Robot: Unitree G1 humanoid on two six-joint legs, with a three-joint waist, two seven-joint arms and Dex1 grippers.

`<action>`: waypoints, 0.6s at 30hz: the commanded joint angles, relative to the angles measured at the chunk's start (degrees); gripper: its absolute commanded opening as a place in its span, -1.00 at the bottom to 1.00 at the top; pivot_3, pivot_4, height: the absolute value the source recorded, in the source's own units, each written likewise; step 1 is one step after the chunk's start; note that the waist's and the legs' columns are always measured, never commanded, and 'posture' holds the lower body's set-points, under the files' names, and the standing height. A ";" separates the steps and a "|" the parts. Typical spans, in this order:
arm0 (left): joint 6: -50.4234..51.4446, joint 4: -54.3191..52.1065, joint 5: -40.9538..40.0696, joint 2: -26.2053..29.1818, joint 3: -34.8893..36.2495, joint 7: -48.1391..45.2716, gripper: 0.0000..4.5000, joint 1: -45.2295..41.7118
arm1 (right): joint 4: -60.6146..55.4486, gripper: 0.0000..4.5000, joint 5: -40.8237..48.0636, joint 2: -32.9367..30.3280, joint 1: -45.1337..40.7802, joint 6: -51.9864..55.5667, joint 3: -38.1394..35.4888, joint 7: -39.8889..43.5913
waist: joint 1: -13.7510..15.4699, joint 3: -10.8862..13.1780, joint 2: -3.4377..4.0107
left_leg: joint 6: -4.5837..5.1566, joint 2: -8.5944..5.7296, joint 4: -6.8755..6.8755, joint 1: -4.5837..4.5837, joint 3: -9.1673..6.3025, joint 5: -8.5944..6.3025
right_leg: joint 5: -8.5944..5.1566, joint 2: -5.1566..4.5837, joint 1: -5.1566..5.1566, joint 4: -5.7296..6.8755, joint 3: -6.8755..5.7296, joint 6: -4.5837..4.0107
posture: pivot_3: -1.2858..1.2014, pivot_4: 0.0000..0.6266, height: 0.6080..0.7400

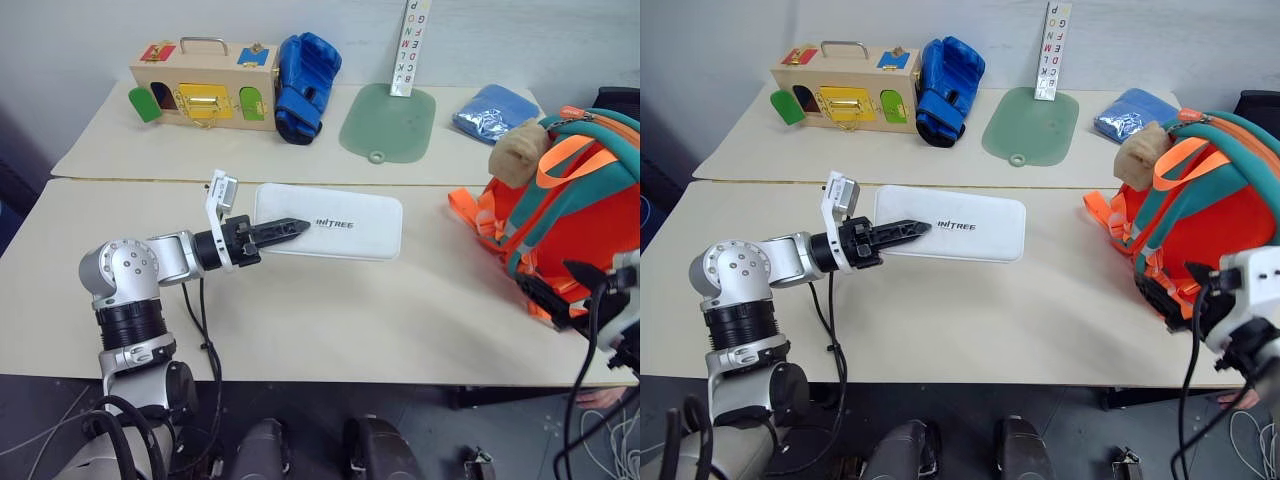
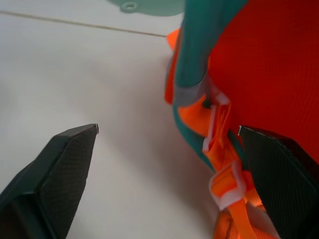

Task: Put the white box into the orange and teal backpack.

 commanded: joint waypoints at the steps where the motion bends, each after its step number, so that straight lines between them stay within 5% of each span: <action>1: -1.79 -3.28 -2.19 0.73 -0.21 0.82 -0.40 0.43 | 6.89 0.99 -1.97 1.95 -8.02 -3.39 3.85 -4.36 | -0.47 0.00 -0.01 | -0.02 0.01 -0.01 0.01 0.01 0.01 | 0.00 0.02 0.00 0.00 0.01 0.00 | 0.03 -0.52 1.00; 6: -5.47 -2.24 -2.29 2.30 0.44 1.53 -0.40 0.67 | 22.68 0.99 -5.23 5.21 -21.83 -9.91 7.70 -7.89 | -0.74 0.01 0.00 | -0.01 -0.03 0.00 -0.06 0.09 0.04 | 0.00 0.01 -0.10 0.02 0.05 0.00 | 0.03 -0.52 1.00; 9: -7.26 -1.37 -2.70 3.86 1.86 1.80 -0.40 0.61 | 26.48 0.73 -6.62 5.51 -24.56 -14.22 9.19 -7.18 | -0.71 0.01 0.00 | -0.06 0.03 -0.01 -0.13 0.08 0.07 | -0.01 0.07 -0.18 0.03 0.04 -0.01 | 0.03 -0.52 1.00; 13: -8.52 -0.86 -3.37 5.81 2.91 2.08 -0.40 1.10 | 26.67 0.13 -5.10 4.60 -24.68 -16.28 10.36 -3.15 | -0.73 0.01 0.00 | -0.03 0.00 0.04 -0.23 0.10 0.06 | 0.00 0.03 -0.21 -0.03 0.05 -0.01 | 0.03 -0.52 1.00; 18: -9.08 -1.63 -4.91 6.91 5.06 3.54 -0.40 1.01 | 16.09 -0.60 9.93 0.56 -21.73 -6.52 8.88 9.48 | -0.69 0.02 0.01 | 0.01 0.01 0.05 -0.23 0.11 0.06 | 0.01 0.02 -0.21 0.00 0.07 0.01 | 0.03 -0.52 1.00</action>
